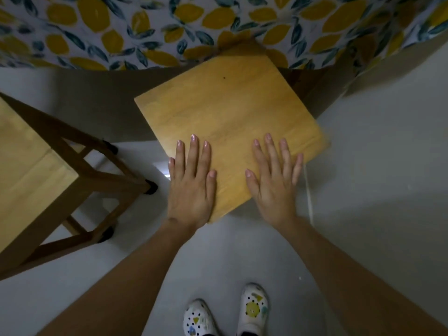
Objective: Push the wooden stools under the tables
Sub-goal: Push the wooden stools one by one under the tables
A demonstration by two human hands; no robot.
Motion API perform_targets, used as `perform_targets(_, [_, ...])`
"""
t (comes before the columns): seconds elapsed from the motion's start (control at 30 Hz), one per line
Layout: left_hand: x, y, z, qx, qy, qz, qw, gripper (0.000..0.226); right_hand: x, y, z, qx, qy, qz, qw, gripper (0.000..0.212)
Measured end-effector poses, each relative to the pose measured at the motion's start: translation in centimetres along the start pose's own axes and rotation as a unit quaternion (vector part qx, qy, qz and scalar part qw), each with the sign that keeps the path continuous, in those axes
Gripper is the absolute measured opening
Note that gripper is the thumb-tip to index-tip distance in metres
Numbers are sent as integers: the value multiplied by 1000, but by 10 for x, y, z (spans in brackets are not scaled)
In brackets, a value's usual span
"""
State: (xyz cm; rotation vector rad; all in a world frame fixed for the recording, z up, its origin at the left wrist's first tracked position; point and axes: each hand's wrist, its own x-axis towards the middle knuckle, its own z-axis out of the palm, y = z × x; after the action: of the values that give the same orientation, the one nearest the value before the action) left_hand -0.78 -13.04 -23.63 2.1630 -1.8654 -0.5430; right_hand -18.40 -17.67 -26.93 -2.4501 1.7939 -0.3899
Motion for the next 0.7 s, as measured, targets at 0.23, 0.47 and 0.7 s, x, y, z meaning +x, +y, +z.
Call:
perform_targets(0.23, [87, -9, -10, 8, 23, 6, 1000, 55, 92, 6, 6, -5, -57, -1, 998, 60])
perform_targets(0.47, [169, -16, -18, 25, 36, 3, 999, 56, 180, 9, 6, -12, -123, 5, 992, 71])
perform_targets(0.7, [224, -17, -27, 23, 61, -1, 998, 54, 239, 15, 19, -21, -115, 1, 993, 67])
